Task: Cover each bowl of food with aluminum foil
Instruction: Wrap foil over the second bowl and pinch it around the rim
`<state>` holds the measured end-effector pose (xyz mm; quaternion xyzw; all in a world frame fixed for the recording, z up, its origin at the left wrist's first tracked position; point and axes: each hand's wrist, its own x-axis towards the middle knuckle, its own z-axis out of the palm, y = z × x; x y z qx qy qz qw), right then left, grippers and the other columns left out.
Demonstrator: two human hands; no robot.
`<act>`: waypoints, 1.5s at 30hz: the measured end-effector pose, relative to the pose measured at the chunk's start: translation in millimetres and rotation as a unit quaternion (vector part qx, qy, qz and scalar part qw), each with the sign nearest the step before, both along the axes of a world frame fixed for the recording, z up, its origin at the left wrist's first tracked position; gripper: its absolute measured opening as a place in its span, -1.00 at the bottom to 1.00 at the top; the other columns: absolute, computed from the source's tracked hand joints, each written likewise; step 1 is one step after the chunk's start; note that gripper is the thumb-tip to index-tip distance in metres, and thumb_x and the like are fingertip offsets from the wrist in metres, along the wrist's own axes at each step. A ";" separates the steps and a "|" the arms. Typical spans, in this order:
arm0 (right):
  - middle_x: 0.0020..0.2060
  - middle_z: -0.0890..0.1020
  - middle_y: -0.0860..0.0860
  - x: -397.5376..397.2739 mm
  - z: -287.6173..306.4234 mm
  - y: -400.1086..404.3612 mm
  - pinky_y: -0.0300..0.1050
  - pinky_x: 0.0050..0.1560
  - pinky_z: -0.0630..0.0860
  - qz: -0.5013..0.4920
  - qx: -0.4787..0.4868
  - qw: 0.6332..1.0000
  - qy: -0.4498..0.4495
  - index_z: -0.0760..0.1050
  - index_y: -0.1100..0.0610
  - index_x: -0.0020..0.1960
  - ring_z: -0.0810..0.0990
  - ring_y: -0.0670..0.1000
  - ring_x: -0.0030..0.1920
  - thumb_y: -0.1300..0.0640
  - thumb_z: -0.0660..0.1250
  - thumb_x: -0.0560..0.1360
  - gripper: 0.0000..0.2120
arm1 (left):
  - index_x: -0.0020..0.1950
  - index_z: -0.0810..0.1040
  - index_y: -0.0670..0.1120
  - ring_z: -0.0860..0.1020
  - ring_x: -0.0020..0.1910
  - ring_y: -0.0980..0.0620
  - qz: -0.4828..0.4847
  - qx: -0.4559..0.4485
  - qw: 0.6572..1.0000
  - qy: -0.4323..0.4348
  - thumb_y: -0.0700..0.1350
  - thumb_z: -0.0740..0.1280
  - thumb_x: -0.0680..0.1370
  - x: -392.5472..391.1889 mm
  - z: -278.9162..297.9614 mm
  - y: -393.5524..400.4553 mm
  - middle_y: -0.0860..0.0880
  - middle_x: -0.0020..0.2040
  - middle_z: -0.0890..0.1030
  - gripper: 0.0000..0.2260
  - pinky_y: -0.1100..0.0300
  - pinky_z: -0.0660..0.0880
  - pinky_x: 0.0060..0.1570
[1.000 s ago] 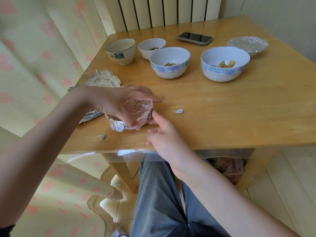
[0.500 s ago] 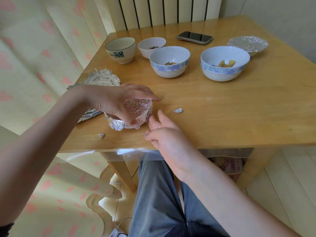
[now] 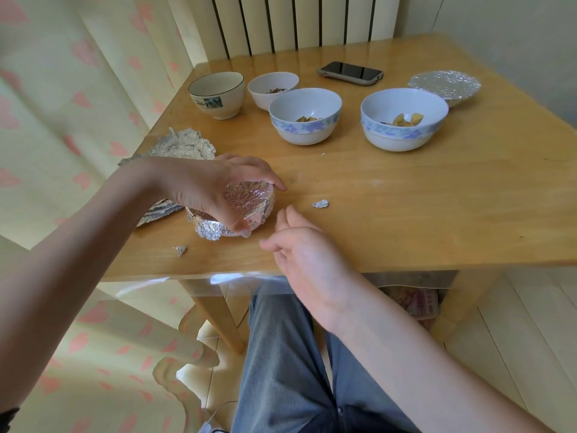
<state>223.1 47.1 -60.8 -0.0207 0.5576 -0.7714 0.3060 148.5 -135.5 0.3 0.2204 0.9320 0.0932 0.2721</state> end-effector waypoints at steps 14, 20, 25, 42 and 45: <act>0.47 0.30 0.08 -24.0 -6.1 1.8 -0.03 0.46 0.21 -0.097 -0.084 0.991 -0.033 -0.10 0.14 0.56 0.29 -0.01 0.45 0.56 0.01 0.44 -0.23 | 0.29 0.17 0.54 0.04 0.38 0.30 0.023 -0.010 1.000 -0.001 0.29 0.42 0.12 2.1 -0.8 2.0 0.54 0.29 0.14 -0.21 0.03 0.11 0.43; 0.45 0.32 -0.04 -32.8 -1.9 -13.0 -0.09 0.38 0.29 -0.055 0.042 0.997 0.044 0.03 0.12 0.54 0.31 -0.06 0.39 0.56 0.02 0.37 -0.21 | 0.37 0.07 0.48 0.05 0.34 0.35 0.042 -0.013 0.999 0.008 0.27 0.46 0.14 1.5 -1.0 1.9 0.64 0.17 0.10 -0.11 0.07 0.14 0.39; 0.46 0.29 -0.08 -42.5 5.7 -6.3 -0.14 0.31 0.33 -0.009 0.139 0.986 0.094 -0.06 0.05 0.55 0.29 -0.03 0.38 0.50 0.02 0.43 -0.23 | 0.37 0.14 0.38 0.07 0.31 0.32 0.057 -0.021 0.998 0.018 0.21 0.45 0.18 2.7 -1.4 5.2 0.49 0.20 0.20 -0.18 0.09 0.18 0.30; 0.45 0.29 -0.01 -15.4 -19.3 -6.2 -0.32 0.26 0.36 -0.010 0.123 0.979 0.160 0.04 0.04 0.55 0.32 -0.19 0.34 0.47 0.02 0.51 -0.32 | 0.47 0.01 0.44 -0.15 0.54 0.21 0.091 -0.055 0.994 0.032 0.55 0.24 0.07 8.7 7.2 4.8 0.31 0.55 -0.04 -0.01 -0.03 -0.09 0.49; 0.43 0.33 0.09 -10.7 -21.1 -12.9 -0.03 0.35 0.32 0.006 0.120 0.979 0.164 0.00 0.00 0.55 0.31 0.09 0.40 0.46 0.04 0.48 -0.28 | 0.36 0.23 0.42 0.16 0.45 0.11 0.095 -0.030 0.994 0.041 0.39 0.28 0.12 7.4 -1.7 7.1 0.25 0.42 0.23 -0.21 0.09 0.16 0.32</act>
